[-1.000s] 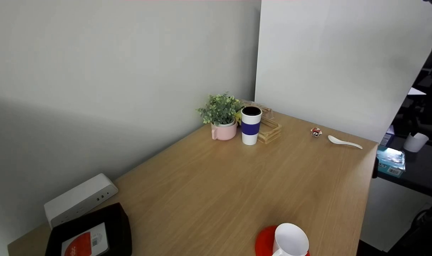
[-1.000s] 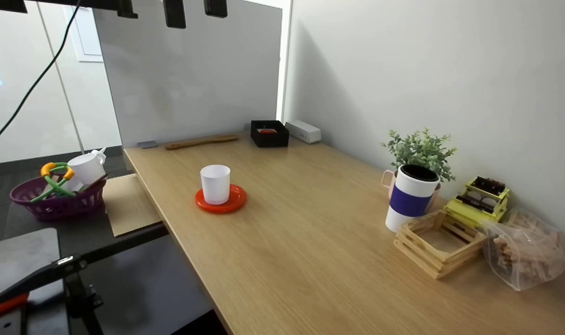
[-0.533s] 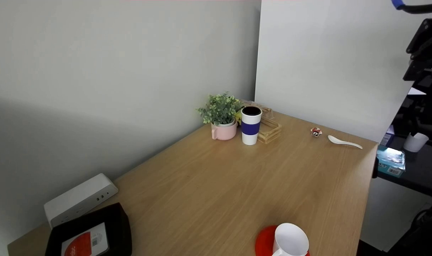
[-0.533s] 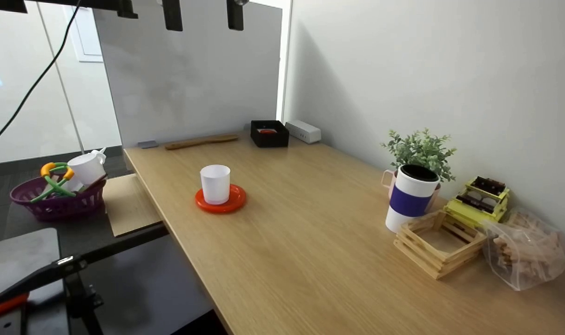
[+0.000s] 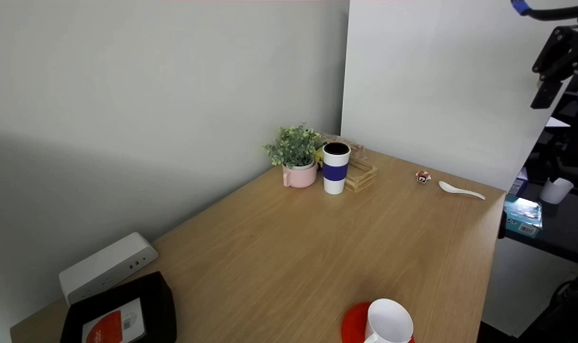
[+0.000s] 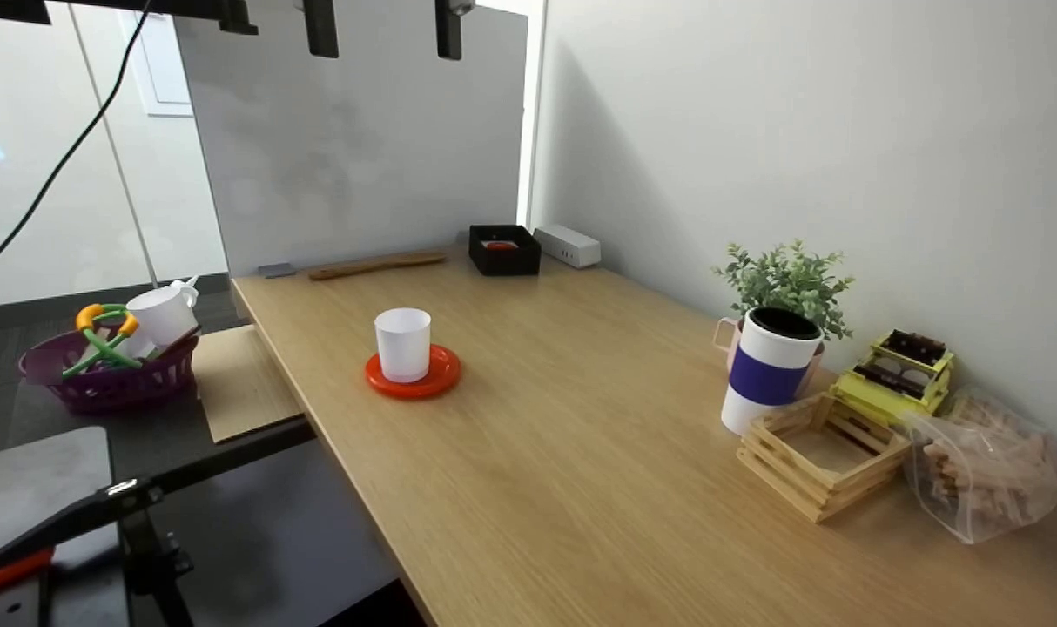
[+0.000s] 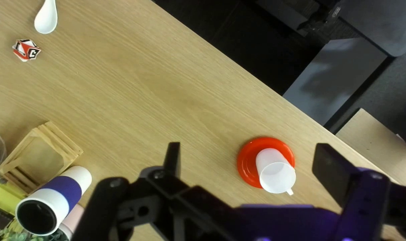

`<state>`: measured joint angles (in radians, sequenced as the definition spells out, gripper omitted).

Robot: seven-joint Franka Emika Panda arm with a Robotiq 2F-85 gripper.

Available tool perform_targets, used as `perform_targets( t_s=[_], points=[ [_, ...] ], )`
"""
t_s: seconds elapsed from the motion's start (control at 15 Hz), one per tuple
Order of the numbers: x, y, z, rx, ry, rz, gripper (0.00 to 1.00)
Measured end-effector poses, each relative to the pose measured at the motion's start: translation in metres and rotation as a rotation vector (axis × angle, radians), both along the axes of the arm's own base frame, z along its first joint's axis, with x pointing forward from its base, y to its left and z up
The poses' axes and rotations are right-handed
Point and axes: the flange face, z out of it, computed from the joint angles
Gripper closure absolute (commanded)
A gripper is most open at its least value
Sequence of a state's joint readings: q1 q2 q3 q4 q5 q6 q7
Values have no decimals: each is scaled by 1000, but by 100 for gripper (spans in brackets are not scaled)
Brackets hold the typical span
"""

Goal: Put the white mug on the table

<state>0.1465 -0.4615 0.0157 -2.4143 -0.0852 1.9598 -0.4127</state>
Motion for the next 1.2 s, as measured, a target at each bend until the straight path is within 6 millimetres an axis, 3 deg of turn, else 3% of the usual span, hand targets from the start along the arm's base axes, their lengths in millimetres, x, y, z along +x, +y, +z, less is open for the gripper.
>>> perform_targets(
  t_s=[0.33, 0.73, 1.2],
  points=[
    [6, 0, 4, 37, -43, 18, 0],
    [24, 18, 4, 103, -55, 92, 0],
    [72, 49, -26, 164, 27, 163, 0]
  ],
)
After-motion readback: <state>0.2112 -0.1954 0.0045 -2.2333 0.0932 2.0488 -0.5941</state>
